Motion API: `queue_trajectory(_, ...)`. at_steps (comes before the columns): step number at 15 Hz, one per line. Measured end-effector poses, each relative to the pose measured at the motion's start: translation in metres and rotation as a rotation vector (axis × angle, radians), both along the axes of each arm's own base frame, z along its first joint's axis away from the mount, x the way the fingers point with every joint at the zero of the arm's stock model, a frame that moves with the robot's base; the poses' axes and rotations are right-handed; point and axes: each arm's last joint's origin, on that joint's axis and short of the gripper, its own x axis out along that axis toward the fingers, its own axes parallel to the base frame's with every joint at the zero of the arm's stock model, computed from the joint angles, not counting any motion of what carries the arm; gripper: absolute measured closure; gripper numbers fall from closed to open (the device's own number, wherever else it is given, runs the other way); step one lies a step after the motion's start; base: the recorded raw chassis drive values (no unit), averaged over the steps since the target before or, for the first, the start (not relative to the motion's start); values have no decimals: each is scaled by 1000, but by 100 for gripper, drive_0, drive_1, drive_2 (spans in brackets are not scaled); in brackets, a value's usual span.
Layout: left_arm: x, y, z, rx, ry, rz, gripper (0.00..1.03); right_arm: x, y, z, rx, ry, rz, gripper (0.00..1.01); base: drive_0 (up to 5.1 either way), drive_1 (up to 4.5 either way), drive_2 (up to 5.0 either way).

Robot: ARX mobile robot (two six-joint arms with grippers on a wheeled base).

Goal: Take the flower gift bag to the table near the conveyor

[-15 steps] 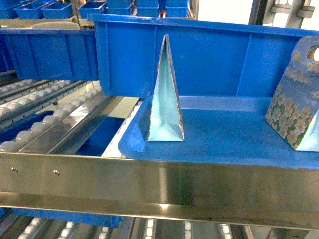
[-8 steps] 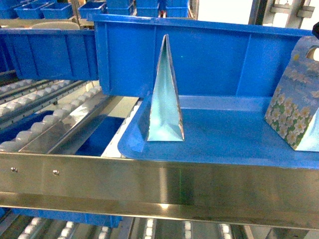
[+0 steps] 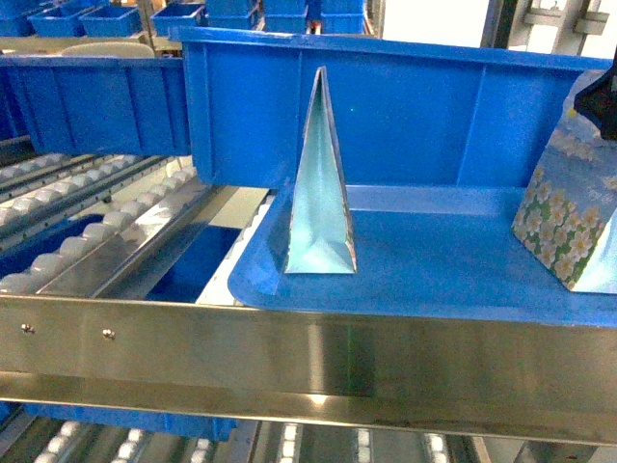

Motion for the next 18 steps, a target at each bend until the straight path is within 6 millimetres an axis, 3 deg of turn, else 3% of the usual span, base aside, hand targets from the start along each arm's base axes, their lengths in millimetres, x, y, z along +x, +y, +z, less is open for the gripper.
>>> queue_trajectory(4,0,0,0,0,0,0,5,0,15,-4,-14,2,27,3,0,0,0)
queue_trajectory(8,0,0,0,0,0,0,5,6,21,-27,-25,79,31,6,0,0,0)
queue_trajectory(16,0,0,0,0,0,0,5,1,24,-30,-25,55,36,97,0,0,0)
queue_trajectory(18,0,0,0,0,0,0,5,-5,24,-29,-22,41,45,99,0,0,0)
